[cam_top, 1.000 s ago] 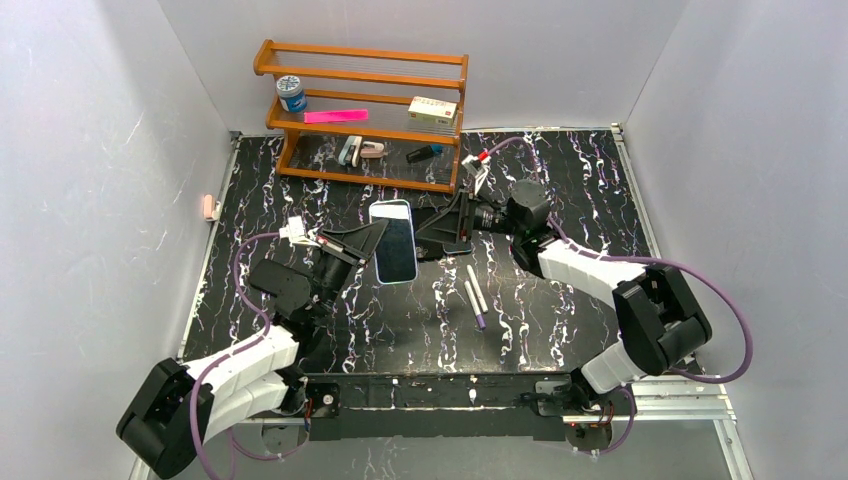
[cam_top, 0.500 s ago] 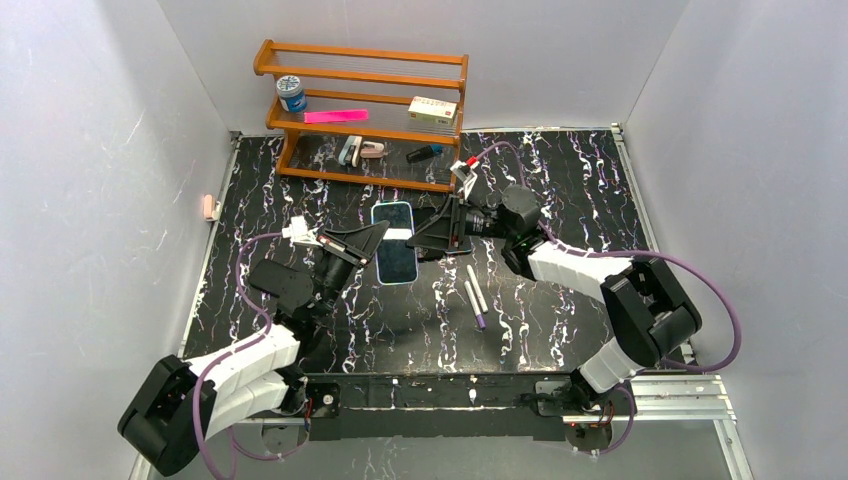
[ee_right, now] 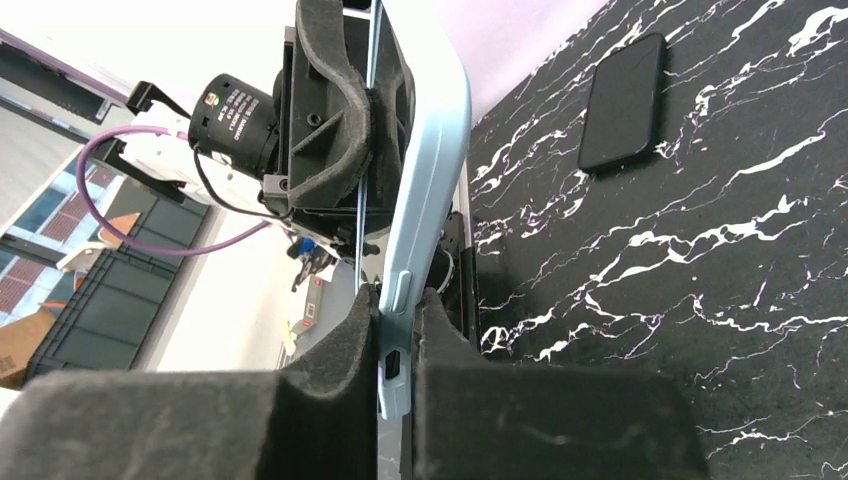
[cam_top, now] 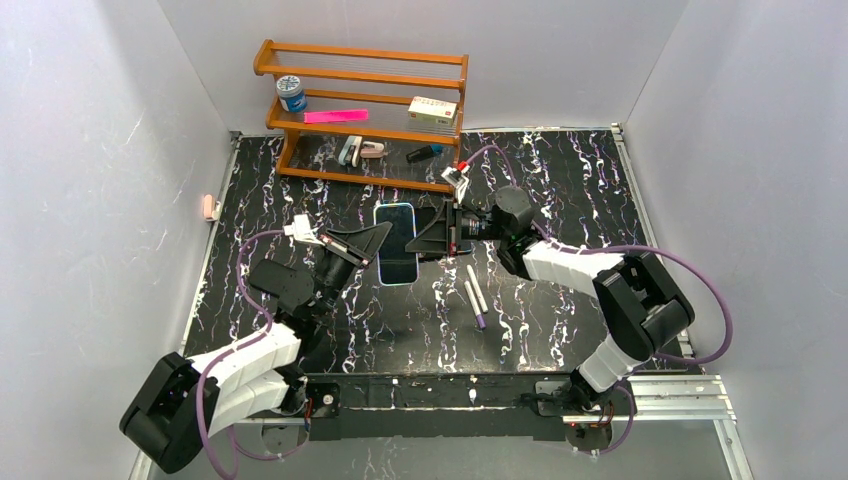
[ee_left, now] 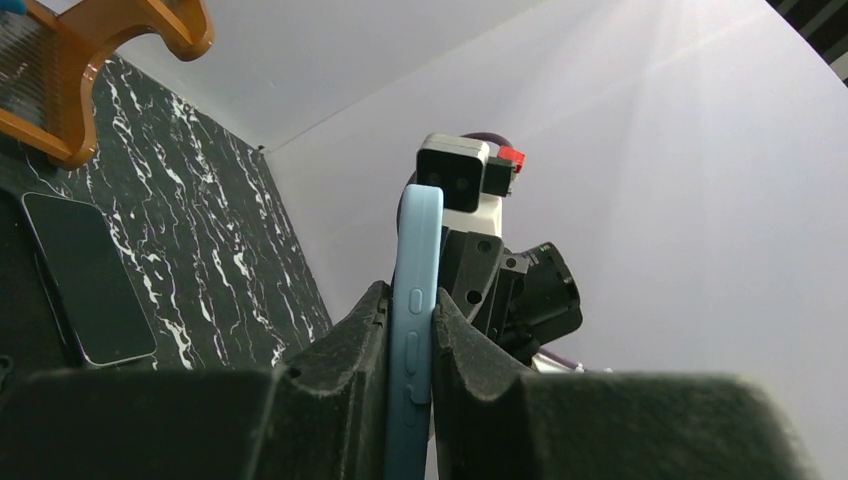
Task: Take the phone out of the phone case
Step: Remove the phone case from the phone.
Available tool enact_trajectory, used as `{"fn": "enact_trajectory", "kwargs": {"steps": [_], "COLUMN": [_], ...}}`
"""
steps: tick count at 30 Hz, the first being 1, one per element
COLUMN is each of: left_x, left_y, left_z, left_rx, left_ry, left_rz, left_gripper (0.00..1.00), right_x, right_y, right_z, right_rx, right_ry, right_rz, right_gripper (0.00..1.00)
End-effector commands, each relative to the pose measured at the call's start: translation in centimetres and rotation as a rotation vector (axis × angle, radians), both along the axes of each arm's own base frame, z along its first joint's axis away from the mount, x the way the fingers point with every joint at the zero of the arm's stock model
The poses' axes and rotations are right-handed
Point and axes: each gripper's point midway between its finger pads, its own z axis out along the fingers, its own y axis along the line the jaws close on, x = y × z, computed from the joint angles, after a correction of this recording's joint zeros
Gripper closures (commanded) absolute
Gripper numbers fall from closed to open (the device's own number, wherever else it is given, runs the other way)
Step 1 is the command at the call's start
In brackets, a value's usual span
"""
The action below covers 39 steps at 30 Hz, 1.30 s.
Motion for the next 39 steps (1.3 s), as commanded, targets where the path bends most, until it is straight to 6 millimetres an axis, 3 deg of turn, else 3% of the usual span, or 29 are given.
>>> {"fn": "enact_trajectory", "kwargs": {"steps": [1,7,12,24,29,33,35,37,39], "left_x": [-0.2,0.0,-0.5,-1.1,-1.7,-2.0,-2.0,-1.6,-1.1], "left_y": [0.6,1.0,0.2,-2.4,-2.8,-3.1,-3.1,-2.6,-2.0], "left_z": [3.3,2.9,3.4,3.1,3.1,2.9,3.1,3.3,3.7], "left_rx": [-0.051,0.007,0.079,0.198,0.223,0.235,0.234,0.222,0.21], "left_ry": [-0.09,-0.096,-0.138,-0.177,-0.193,-0.193,-0.196,-0.193,-0.191], "left_rz": [-0.03,-0.139,-0.247,-0.458,-0.514,-0.548,-0.539,-0.492,-0.426], "left_gripper": [0.94,0.77,0.66,0.58,0.67,0.85,0.99,1.0,1.0], "right_x": [0.5,1.1,1.1,0.9,1.0,1.2,1.4,1.7,2.1], "right_y": [-0.2,-1.3,-1.6,-1.4,-1.1,-0.8,-0.8,-0.7,-0.7], "right_z": [2.1,2.4,2.5,3.5,3.6,3.7,3.8,3.9,3.9], "right_rx": [0.018,-0.027,-0.058,-0.063,-0.067,-0.074,-0.076,-0.085,-0.098], "right_ry": [-0.168,-0.221,-0.251,-0.286,-0.293,-0.293,-0.298,-0.308,-0.314], "right_rz": [0.039,0.098,0.179,0.282,0.301,0.303,0.292,0.26,0.216], "right_gripper": [0.99,0.99,0.99,0.99,0.99,0.99,0.99,0.99,0.92]}}
